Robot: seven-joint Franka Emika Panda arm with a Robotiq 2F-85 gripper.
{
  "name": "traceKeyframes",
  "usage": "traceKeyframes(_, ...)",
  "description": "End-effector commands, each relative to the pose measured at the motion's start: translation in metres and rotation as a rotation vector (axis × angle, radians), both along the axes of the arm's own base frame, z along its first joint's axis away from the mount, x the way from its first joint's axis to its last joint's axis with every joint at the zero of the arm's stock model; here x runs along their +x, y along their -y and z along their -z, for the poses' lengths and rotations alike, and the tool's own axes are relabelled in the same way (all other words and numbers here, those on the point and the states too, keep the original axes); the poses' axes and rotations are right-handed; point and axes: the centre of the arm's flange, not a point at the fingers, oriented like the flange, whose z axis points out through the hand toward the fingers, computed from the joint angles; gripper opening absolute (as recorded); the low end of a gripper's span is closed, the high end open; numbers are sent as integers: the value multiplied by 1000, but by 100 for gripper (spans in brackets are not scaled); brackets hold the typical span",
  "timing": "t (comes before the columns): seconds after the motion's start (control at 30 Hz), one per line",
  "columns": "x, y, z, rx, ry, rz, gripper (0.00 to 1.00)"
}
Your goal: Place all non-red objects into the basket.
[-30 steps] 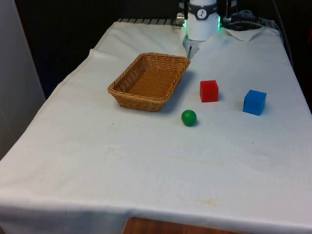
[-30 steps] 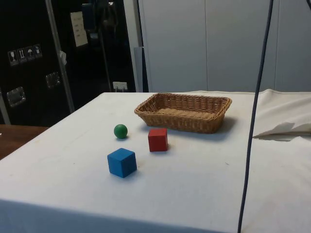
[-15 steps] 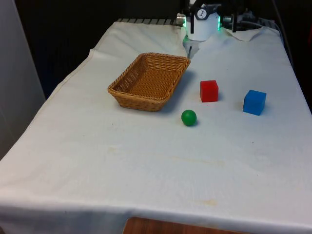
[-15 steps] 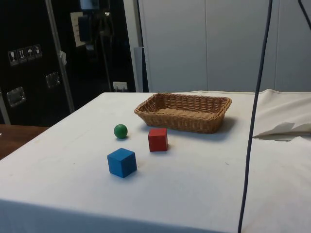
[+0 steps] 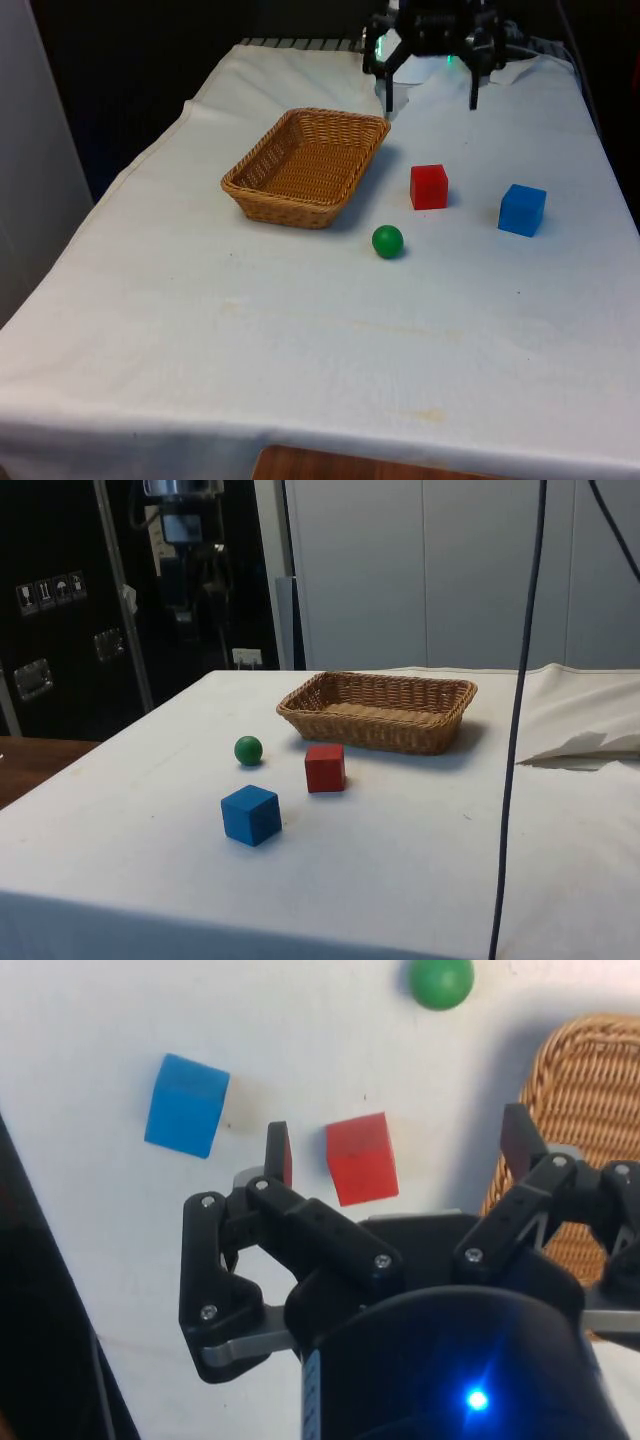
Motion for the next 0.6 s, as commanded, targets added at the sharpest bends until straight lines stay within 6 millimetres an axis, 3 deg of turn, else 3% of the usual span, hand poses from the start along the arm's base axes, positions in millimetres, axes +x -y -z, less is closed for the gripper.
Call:
traceKeyframes(0.0, 1, 2, 5, 12, 10, 2, 100)
traceKeyframes(0.2, 6, 15, 32, 23, 14, 12, 100)
traceKeyframes(0.3, 6, 15, 32, 15, 4, 13, 100)
traceKeyframes(0.57, 7, 26, 58, 18, 11, 16, 100)
